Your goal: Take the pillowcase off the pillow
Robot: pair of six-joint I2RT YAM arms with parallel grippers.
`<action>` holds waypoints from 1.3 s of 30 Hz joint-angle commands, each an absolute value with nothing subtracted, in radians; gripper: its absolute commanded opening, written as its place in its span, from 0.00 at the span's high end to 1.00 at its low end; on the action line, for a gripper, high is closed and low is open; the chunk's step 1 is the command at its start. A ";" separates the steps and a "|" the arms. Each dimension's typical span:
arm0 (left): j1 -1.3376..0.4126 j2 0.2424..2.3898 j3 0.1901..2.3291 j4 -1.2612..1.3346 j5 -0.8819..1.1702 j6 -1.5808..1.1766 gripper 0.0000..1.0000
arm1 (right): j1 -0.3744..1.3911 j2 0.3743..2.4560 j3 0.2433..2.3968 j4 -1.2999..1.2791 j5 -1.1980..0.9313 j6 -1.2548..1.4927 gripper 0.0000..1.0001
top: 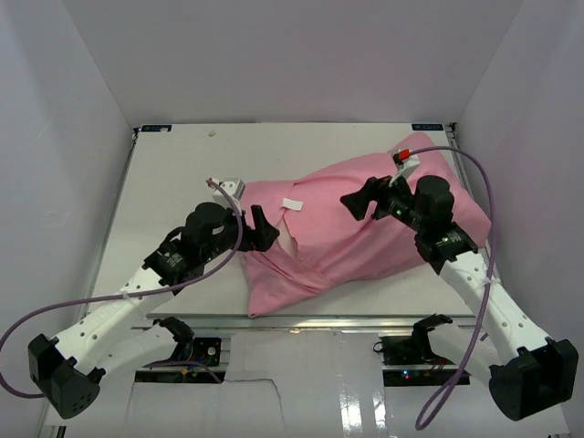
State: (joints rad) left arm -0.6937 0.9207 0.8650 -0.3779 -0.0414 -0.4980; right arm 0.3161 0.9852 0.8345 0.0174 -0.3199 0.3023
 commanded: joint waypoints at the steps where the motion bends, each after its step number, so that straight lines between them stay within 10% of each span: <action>1: -0.716 0.917 0.738 -0.328 -0.002 -0.558 0.05 | 0.478 0.936 0.769 0.011 -0.217 0.268 0.15; 10: -0.749 1.028 0.641 -0.183 0.055 -0.589 0.22 | 0.820 1.048 0.750 0.028 0.060 0.250 0.15; 14: -0.750 0.967 0.608 -0.196 0.015 -0.598 0.67 | 0.903 1.156 0.761 0.040 0.144 0.236 0.16; 19: -0.750 0.870 0.588 -0.282 -0.095 -0.607 1.00 | 0.899 1.200 0.759 0.038 0.382 0.265 0.28; 26: -0.750 0.776 0.543 -0.321 -0.146 -0.656 0.98 | 0.731 1.120 0.784 0.002 0.459 0.276 0.90; 33: -0.750 0.706 0.511 -0.293 -0.056 -0.673 0.69 | 0.591 1.130 0.778 -0.054 0.436 0.267 0.92; 39: -0.750 0.704 0.489 -0.281 -0.035 -0.675 0.88 | 0.571 1.121 0.784 -0.063 0.419 0.285 0.92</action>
